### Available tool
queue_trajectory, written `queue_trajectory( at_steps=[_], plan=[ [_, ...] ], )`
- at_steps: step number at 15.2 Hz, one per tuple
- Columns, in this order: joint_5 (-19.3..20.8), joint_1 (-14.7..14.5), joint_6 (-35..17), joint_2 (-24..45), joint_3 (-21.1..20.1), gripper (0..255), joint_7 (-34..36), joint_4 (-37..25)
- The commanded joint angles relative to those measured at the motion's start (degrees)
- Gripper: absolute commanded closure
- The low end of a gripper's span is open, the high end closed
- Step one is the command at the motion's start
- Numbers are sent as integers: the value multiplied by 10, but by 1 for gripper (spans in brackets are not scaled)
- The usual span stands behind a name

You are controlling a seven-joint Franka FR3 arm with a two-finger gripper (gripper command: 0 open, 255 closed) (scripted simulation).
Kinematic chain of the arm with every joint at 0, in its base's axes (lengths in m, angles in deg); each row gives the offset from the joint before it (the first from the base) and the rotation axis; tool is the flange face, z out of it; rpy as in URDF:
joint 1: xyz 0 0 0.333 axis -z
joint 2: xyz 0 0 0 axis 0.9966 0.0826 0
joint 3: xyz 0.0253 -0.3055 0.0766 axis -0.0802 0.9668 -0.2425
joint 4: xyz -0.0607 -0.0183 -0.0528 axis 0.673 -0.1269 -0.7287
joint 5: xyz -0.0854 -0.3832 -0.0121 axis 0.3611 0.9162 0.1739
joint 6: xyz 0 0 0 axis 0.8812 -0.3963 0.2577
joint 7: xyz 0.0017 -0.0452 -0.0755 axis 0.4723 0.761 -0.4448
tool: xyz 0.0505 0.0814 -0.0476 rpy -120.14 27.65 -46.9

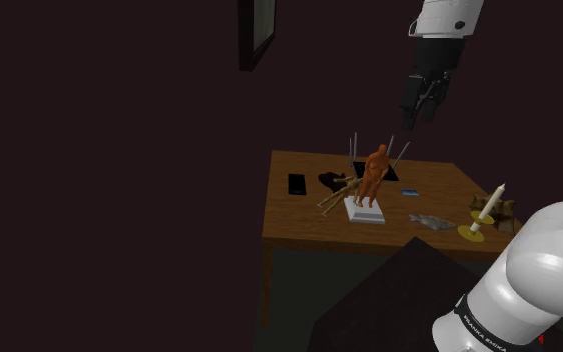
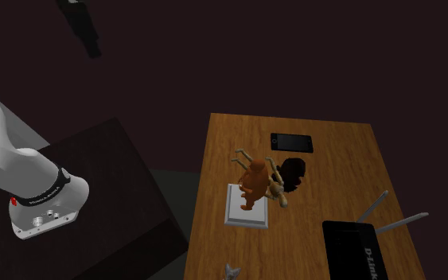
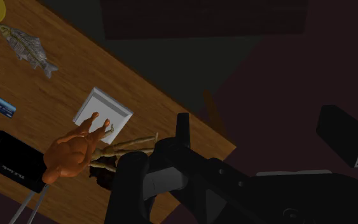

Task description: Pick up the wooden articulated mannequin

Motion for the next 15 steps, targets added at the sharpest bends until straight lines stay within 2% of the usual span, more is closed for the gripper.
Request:
queue_trajectory(
  at_steps=[1,8,15],
  plan=[
    [0,0,0,0,0,0,0,0],
    [19,19,-100,128,7,0,14,-6],
    [37,36,-180,271,18,0,31,-47]
  ],
)
